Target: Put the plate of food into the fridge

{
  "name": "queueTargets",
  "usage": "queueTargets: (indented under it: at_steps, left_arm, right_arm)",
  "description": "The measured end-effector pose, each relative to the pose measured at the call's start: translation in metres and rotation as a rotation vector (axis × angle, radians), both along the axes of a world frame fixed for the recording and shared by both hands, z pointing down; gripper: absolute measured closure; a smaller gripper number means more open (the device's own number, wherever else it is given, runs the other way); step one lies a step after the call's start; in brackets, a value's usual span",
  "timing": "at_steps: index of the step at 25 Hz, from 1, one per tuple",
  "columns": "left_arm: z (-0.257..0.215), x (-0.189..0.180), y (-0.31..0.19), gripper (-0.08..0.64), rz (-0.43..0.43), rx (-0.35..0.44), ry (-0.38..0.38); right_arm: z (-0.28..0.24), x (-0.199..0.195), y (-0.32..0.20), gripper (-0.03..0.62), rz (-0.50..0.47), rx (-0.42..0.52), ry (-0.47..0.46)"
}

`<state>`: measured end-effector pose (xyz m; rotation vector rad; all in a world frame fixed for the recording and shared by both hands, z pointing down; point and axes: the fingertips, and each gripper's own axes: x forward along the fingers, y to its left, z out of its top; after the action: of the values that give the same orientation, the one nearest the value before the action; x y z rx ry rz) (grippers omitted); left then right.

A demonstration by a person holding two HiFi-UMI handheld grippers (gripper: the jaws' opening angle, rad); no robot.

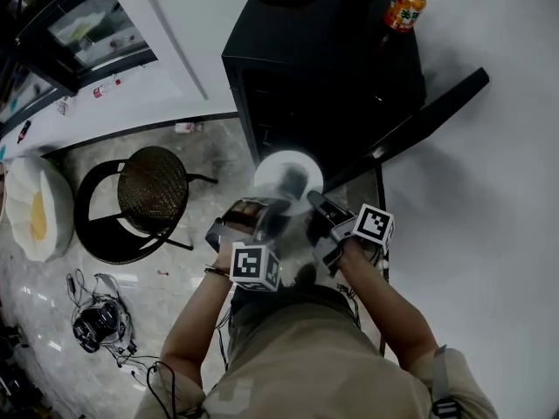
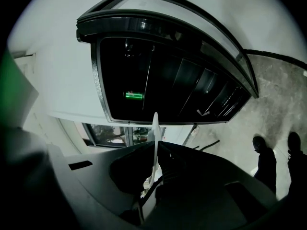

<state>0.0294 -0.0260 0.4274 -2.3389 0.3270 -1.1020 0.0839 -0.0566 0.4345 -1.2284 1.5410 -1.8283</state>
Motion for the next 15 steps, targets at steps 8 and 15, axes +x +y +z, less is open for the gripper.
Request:
queueTargets:
  at_steps: [8, 15]
  left_arm:
    - [0.014, -0.006, -0.010, 0.488, -0.019, -0.048, 0.008]
    - [0.024, -0.013, -0.018, 0.472, -0.029, -0.081, 0.022]
  right_arm:
    - [0.017, -0.004, -0.010, 0.563, 0.019, -0.022, -0.018]
    - [0.031, -0.001, -0.017, 0.565, 0.044, -0.032, -0.016]
